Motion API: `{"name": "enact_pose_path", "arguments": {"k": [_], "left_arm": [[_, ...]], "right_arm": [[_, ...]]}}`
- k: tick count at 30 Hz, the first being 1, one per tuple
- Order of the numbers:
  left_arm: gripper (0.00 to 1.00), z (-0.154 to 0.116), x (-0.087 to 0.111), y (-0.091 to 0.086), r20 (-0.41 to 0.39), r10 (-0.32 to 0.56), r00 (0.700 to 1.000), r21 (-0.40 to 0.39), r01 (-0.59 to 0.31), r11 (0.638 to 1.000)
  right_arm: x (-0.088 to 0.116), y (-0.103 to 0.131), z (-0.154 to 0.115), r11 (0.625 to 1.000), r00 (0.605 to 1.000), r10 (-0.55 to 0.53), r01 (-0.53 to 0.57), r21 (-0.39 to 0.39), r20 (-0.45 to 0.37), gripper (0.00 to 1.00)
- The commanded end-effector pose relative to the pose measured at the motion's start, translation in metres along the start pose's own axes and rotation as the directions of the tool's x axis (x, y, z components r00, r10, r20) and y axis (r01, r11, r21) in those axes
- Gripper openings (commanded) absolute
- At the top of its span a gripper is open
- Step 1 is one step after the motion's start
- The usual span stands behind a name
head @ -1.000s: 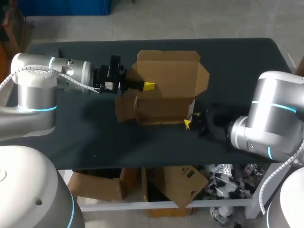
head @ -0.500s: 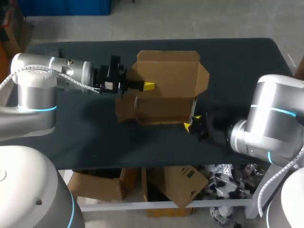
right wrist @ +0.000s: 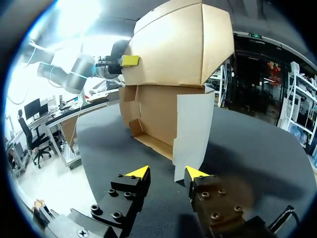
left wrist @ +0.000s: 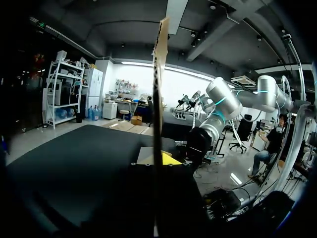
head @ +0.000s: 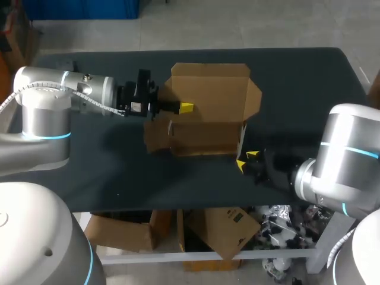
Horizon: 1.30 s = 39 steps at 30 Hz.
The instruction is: Assemble the packaging by folding the flat box into shape, placing the metal phone stand inside, and closing the box properly
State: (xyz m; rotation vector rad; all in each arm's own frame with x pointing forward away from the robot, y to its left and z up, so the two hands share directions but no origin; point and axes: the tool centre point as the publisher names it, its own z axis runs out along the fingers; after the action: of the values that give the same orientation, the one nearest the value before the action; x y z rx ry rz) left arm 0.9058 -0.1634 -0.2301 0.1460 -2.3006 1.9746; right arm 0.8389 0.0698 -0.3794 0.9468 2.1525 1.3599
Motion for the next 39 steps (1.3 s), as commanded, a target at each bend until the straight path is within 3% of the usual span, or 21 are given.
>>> {"name": "enact_pose_path", "arguments": {"k": [1,22,39], "left_arm": [[0.0,0.001,0.0,0.003,-0.001,0.0,1.0,0.0,0.0,1.0],[0.0,0.001,0.0,0.003,-0.001,0.0,1.0,0.0,0.0,1.0],[0.0,0.001,0.0,0.003,-0.001,0.0,1.0,0.0,0.0,1.0]], "right_arm": [[0.0,-0.005,-0.01,1.0,1.0,0.0,0.0,-0.015,-0.004,0.47],[-0.012,-0.013,-0.035,0.999,0.993,-0.031,0.029,-0.019,-0.114,0.46],[-0.037,-0.006,-0.033,0.995,0.971,-0.104,0.102,-0.019,-0.214,0.46]]}}
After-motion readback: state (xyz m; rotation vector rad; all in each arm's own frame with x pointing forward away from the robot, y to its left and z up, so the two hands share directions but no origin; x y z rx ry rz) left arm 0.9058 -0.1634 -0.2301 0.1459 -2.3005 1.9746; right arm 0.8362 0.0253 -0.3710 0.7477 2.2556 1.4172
